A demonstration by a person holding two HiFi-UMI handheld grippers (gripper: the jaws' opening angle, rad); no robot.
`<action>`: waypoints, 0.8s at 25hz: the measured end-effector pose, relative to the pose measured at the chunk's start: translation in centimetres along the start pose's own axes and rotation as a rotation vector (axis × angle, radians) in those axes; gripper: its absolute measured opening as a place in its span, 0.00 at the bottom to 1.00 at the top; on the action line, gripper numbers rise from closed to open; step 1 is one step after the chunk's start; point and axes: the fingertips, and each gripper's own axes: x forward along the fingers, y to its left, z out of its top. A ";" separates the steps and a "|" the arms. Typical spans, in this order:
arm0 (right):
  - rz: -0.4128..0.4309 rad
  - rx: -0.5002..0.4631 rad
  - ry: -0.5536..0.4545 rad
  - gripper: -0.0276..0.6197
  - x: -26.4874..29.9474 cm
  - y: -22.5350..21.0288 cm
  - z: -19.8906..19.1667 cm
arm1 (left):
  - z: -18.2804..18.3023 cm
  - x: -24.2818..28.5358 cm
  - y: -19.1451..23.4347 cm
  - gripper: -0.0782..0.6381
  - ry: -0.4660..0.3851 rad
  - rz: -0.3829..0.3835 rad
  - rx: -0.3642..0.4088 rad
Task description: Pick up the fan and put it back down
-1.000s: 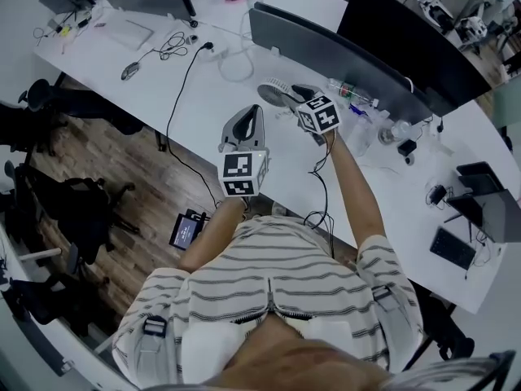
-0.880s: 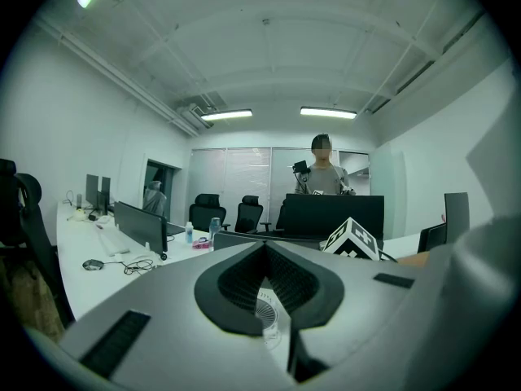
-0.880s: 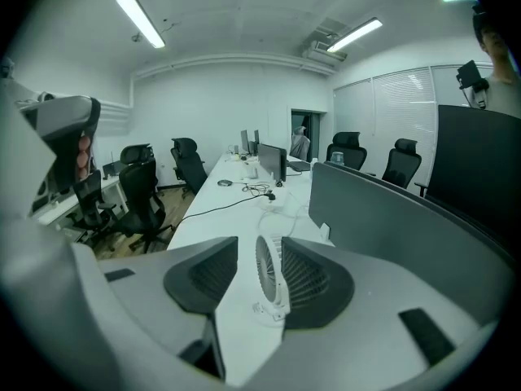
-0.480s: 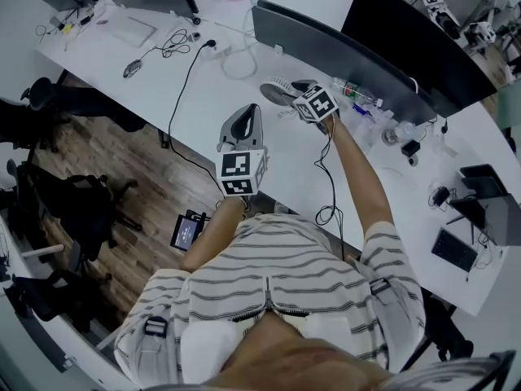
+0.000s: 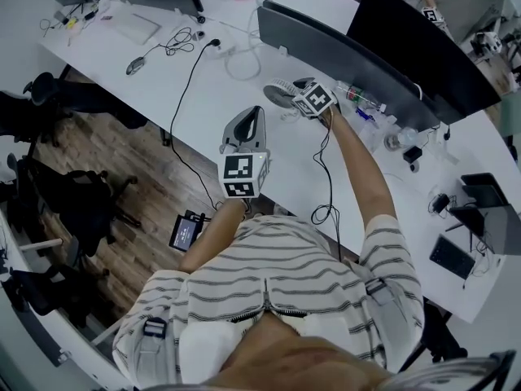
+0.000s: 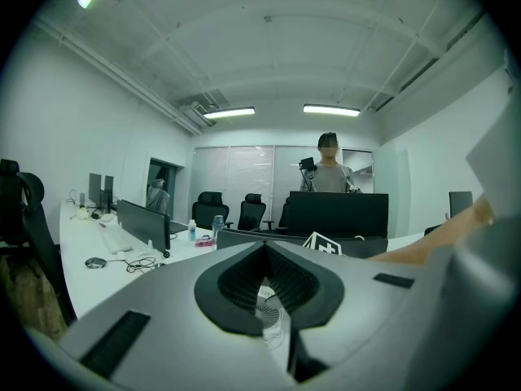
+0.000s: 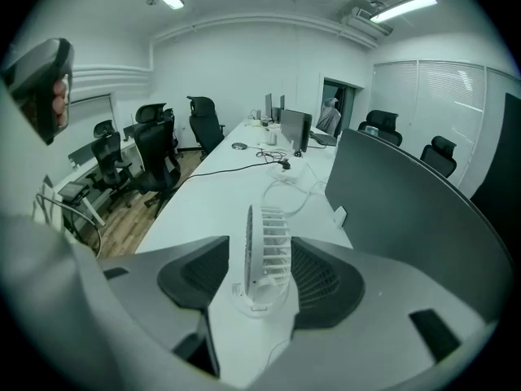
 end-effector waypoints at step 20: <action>0.053 -0.022 0.102 0.39 4.0 -1.2 -2.2 | -0.3 0.8 -0.2 0.12 0.016 -0.011 0.046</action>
